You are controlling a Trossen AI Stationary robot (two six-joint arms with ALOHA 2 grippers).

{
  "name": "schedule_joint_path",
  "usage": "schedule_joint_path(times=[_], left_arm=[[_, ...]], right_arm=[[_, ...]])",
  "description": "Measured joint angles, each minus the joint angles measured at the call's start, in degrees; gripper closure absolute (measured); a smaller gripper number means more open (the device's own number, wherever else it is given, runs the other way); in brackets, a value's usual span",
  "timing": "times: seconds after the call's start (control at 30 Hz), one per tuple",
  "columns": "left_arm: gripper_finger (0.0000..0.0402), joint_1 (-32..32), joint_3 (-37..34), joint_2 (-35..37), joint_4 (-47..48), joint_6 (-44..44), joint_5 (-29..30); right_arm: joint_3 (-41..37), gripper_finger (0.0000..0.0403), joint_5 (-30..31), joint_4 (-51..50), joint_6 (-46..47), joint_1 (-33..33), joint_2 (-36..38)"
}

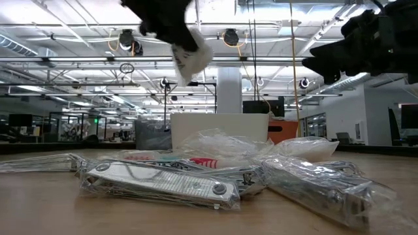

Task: Pick & Place Travel size toiletries
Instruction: Put the cotton pack into the blue bin

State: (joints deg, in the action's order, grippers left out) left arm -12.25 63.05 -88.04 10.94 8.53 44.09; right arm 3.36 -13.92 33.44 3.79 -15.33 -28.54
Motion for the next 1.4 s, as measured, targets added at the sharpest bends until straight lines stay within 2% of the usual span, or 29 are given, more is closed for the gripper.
schedule_joint_path(times=[0.13, 0.27, 0.4, 0.57, 0.77, 1.0, 1.23, 1.4], left_arm=[[0.0392, 6.7, 0.0, -1.9, -10.1, -8.5, -9.1], [0.0378, 9.9, 0.0, -4.3, -20.7, -14.6, -17.0], [0.0383, 11.5, 0.0, -6.8, -27.8, -20.4, -20.7], [0.039, 13.7, 0.0, -9.4, -32.2, -20.5, -25.0], [0.0374, 14.3, 0.0, -10.2, -32.4, -20.0, -25.7], [0.039, 14.3, 0.0, -10.2, -32.7, -19.9, -26.3], [0.0371, 14.2, 0.0, -10.2, -32.5, -18.9, -26.3], [0.038, 14.2, 0.0, -10.2, -32.1, -18.9, -26.3]], right_arm=[[0.0, 0.0191, 6.8, 7.3, -1.9, 2.6, -4.2], [1.2, 0.0164, 9.5, 10.0, 0.2, 3.5, -8.2], [3.6, 0.0129, 9.6, 10.0, 1.3, 3.8, -13.3], [6.5, 0.0101, 9.6, 15.4, -1.4, 3.8, -20.6], [10.8, 0.0104, 9.6, 20.3, -5.8, 3.8, -29.9], [17.7, 0.0106, 9.2, 21.8, -6.4, 3.8, -39.4], [21.6, 0.011, 6.1, 22.0, -5.0, 3.9, -44.6], [22.3, 0.013, 6.5, 22.2, -5.4, 3.9, -46.3]])
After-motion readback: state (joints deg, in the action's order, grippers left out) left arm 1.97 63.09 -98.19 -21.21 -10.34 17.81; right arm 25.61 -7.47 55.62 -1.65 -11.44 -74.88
